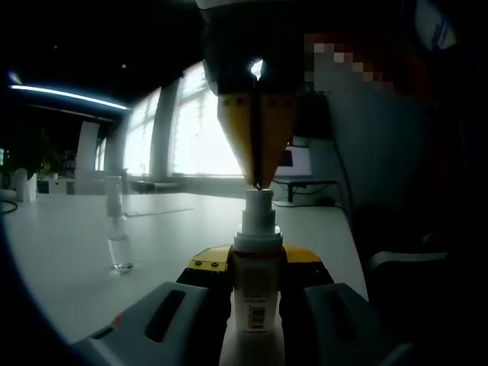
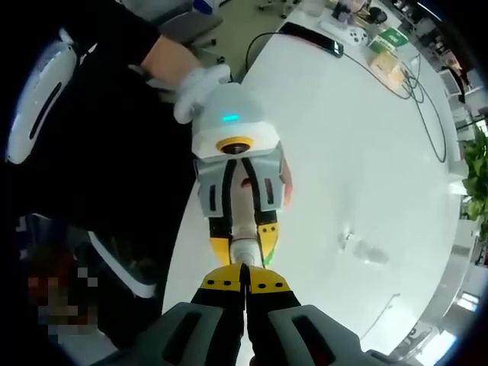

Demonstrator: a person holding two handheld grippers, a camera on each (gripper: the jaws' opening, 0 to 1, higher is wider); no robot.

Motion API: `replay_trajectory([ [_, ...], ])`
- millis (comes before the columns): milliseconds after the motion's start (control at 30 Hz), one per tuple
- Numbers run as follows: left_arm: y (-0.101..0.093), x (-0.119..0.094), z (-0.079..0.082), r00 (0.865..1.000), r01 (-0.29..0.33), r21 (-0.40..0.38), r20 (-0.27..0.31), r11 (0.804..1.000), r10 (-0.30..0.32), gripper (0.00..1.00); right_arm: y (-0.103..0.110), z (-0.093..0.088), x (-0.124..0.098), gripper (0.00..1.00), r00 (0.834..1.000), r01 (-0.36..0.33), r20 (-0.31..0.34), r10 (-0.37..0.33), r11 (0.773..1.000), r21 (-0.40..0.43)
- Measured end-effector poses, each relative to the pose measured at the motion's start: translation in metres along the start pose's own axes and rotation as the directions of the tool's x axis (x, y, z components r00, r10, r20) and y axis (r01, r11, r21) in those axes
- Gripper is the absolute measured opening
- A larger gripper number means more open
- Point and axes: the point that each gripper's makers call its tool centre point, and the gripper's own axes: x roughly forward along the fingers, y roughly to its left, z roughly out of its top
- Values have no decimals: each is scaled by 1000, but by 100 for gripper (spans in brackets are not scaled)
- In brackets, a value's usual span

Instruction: Clamp pump bottle remove cover press pump head put on cover

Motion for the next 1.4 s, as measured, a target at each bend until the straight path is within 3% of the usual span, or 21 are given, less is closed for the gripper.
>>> replay_trajectory([
  [1400,-1,0,0,1000,1,0,-1,1000,-1,14,-1,0,0,0,1000,-11,9,11,1000,4],
])
